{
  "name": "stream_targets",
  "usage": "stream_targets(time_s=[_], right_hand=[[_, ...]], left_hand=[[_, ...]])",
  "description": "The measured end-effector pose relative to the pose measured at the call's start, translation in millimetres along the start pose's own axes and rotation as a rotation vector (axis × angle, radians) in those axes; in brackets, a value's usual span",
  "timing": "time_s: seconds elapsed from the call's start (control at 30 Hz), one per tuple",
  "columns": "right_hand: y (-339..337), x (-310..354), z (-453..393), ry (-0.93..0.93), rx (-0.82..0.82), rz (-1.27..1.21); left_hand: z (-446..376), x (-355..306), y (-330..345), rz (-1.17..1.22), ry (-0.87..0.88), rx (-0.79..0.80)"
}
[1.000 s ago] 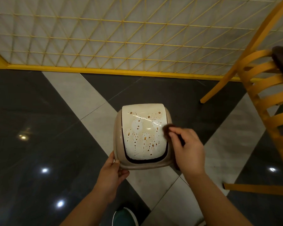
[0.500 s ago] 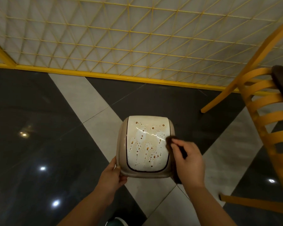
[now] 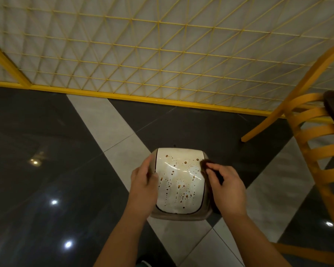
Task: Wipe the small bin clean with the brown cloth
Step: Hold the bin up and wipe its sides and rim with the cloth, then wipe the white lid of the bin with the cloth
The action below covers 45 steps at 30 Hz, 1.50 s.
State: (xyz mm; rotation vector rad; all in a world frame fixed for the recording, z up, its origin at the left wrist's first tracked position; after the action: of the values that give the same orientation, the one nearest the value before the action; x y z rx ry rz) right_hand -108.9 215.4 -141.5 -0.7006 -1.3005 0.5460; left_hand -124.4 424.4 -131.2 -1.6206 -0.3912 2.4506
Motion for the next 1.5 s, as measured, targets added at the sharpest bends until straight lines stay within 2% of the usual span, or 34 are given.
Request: stream_targets(time_s=[0.17, 0.37, 0.47, 0.57, 0.77, 0.9, 1.1, 1.13, 1.27, 1.33, 1.5], right_hand=[[-3.1, 4.6, -12.3, -0.013, -0.074, 0.027], [7.4, 19.9, -13.6, -0.135, -0.05, 0.155], [-1.3, 4.3, -18.0, 0.026, -0.074, 0.0], [-4.7, -2.7, -28.6, 0.134, -0.1, -0.024], [4.2, 8.5, -21.1, -0.065, -0.104, 0.079], [-0.4, -5.3, -29.8, 0.052, -0.112, -0.01], [9.4, 14.6, -32.3, -0.074, -0.12, -0.006], [5.8, 10.8, -36.6, -0.024, -0.102, -0.063], [-0.7, -5.4, -55.7, 0.372, 0.066, -0.41], [4.9, -10.1, -44.8, 0.429, 0.091, -0.469], [13.3, -19.2, 18.6, 0.465, 0.024, -0.516]], left_hand=[[-16.1, 4.7, 0.5, -0.001, 0.026, 0.037], [-20.9, 5.1, 3.8, -0.012, -0.057, -0.023], [-22.0, 5.2, 4.3, -0.016, -0.071, -0.016], [-21.6, 5.4, 6.0, -0.022, -0.055, 0.004], [-25.0, 10.6, 4.9, -0.004, -0.052, 0.007], [-24.6, 10.5, 5.7, 0.027, -0.056, 0.029], [-27.8, 10.2, 1.0, 0.061, -0.079, 0.047], [-27.9, 9.9, 1.3, 0.059, -0.073, 0.058], [-30.1, 5.3, 3.4, 0.027, -0.078, 0.078], [-30.9, 3.2, 1.0, 0.028, -0.097, 0.053], [-31.0, -5.9, -3.5, 0.111, -0.131, -0.022]])
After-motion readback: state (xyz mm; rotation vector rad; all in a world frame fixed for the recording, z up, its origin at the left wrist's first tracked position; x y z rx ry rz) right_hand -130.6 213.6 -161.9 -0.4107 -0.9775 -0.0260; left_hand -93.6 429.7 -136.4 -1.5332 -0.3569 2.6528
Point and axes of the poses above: each hand's wrist, its own z-axis away from the middle knuckle, its own y-axis out of the palm, x = y × z, the point moved 1 cm from there along -z, towards the middle knuckle, and after that the axes turned 6 degrees about x, right-handed, at the moved point
